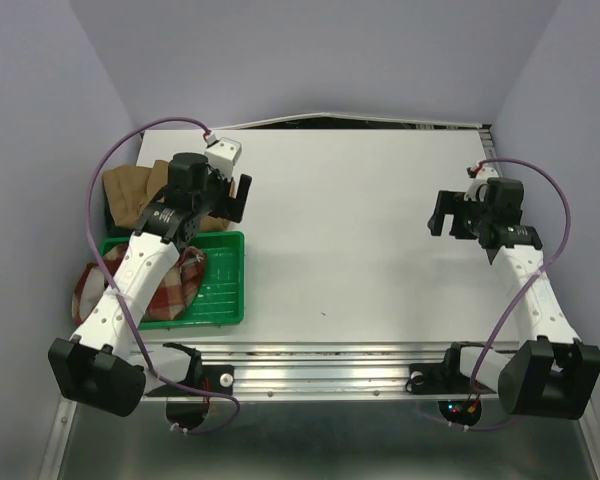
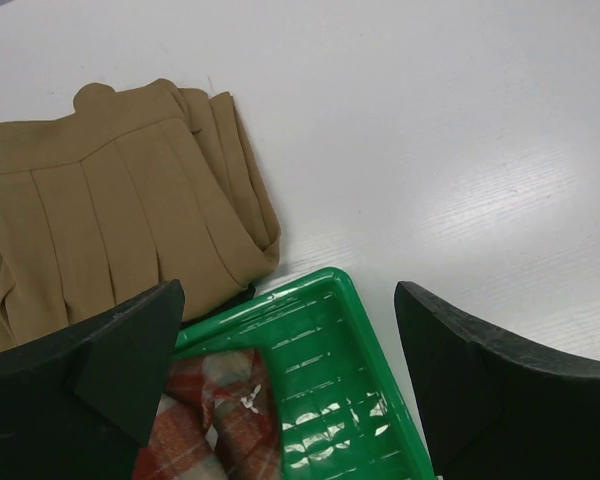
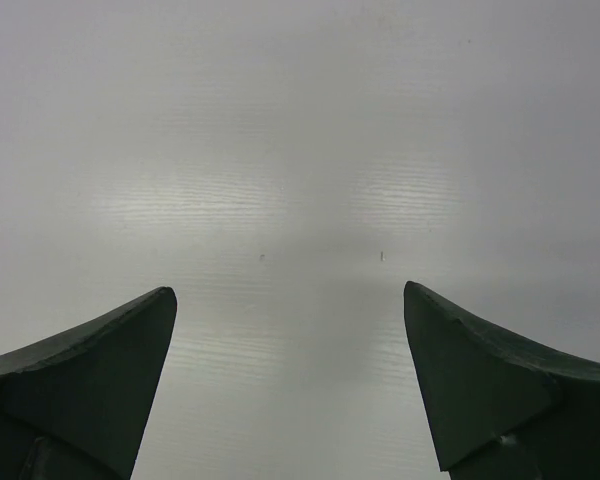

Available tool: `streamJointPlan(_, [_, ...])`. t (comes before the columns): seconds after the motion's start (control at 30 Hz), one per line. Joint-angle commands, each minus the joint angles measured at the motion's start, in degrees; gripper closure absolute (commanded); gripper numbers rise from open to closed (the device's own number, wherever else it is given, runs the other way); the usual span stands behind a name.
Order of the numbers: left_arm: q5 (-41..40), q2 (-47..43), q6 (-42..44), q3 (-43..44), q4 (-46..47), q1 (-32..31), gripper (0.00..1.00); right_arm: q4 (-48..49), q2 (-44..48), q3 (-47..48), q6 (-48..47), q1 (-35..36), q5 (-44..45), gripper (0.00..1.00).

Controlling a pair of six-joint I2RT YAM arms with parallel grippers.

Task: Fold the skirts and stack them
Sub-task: Grab the skirt from the pile

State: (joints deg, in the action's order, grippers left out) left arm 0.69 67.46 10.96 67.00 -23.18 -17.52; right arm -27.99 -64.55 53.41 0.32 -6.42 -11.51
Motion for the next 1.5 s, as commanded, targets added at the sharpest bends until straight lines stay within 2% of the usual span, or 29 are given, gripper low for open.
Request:
streamJointPlan(0.0, [4.56, -0.4, 2.12, 5.84, -4.31, 0.73, 0.02, -1.36, -1.44, 2.83, -1.98, -0.35, -3.95, 0.0])
streamJointPlan(0.13, [8.53, -0.49, 5.03, 8.58, -10.65, 3.9, 0.01, -2.51, -2.94, 3.11, -2.25, -0.35, -5.01, 0.0])
streamJointPlan(0.4, [16.09, -1.02, 15.57, 11.04, -23.9, 16.97, 0.03, -4.35, -4.97, 1.79, -3.75, -0.35, -8.61, 0.0])
streamJointPlan(0.47, [16.45, -1.37, 18.64, 10.96, -27.34, 21.28, 0.04, -4.71, -5.32, 1.53, -3.83, -0.35, -9.06, 0.0])
streamJointPlan(0.6, [11.19, -2.33, 21.81, 6.76, -30.6, 24.36, 0.04, -4.71, -4.71, 0.65, -4.01, -0.35, -9.76, 0.0])
streamJointPlan(0.73, [6.79, -3.74, 23.93, -0.1, -28.86, 25.95, 0.04, -4.62, -4.61, -0.06, -3.92, -0.35, -11.52, 0.0])
streamJointPlan(1.03, [7.31, 1.0, 26.39, -11.27, -19.28, 25.87, 0.05, -4.62, -5.41, 0.65, -3.66, -0.35, -11.87, 0.0])
streamJointPlan(1.23, [10.99, 4.96, 28.58, -11.54, -14.09, 24.64, 0.05, -5.06, -6.28, 0.73, -3.83, -0.35, -11.43, 0.0])
streamJointPlan(1.47, [10.83, 10.4, 33.95, -13.39, -10.05, 23.06, 0.05, -5.41, -6.99, 0.65, -3.92, -0.35, -10.91, 0.0])
